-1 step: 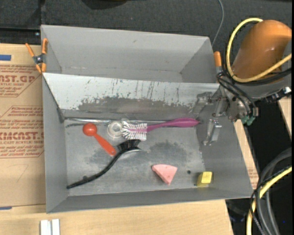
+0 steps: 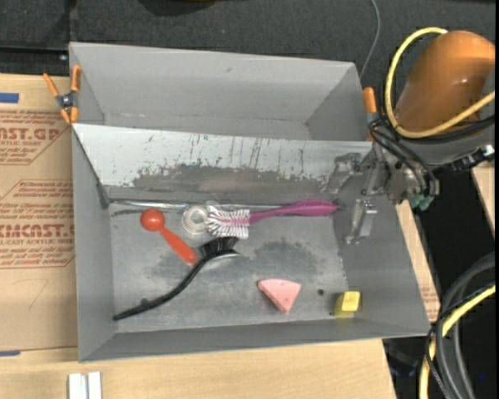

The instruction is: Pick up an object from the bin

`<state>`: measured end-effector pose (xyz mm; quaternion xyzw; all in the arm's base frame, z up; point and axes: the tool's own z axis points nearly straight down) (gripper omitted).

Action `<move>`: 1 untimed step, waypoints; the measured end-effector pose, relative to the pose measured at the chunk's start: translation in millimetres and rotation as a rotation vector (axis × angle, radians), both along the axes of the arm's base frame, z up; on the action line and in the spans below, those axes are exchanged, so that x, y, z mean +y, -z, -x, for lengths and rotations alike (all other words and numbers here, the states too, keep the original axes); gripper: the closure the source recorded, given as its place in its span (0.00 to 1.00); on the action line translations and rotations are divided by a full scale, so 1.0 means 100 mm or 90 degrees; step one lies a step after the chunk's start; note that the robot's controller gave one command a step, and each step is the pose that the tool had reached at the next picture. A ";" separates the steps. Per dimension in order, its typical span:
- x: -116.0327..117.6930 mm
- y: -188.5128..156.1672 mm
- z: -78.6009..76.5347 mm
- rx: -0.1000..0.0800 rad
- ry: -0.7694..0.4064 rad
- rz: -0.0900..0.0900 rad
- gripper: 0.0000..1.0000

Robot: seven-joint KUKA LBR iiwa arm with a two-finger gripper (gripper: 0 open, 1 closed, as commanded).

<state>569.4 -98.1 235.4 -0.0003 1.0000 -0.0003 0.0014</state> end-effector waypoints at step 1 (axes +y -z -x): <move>0.91 0.78 0.14 0.004 0.110 -0.003 0.00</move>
Offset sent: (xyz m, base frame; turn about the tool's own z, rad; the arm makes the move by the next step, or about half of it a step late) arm 0.0162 0.0845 -0.0754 0.0462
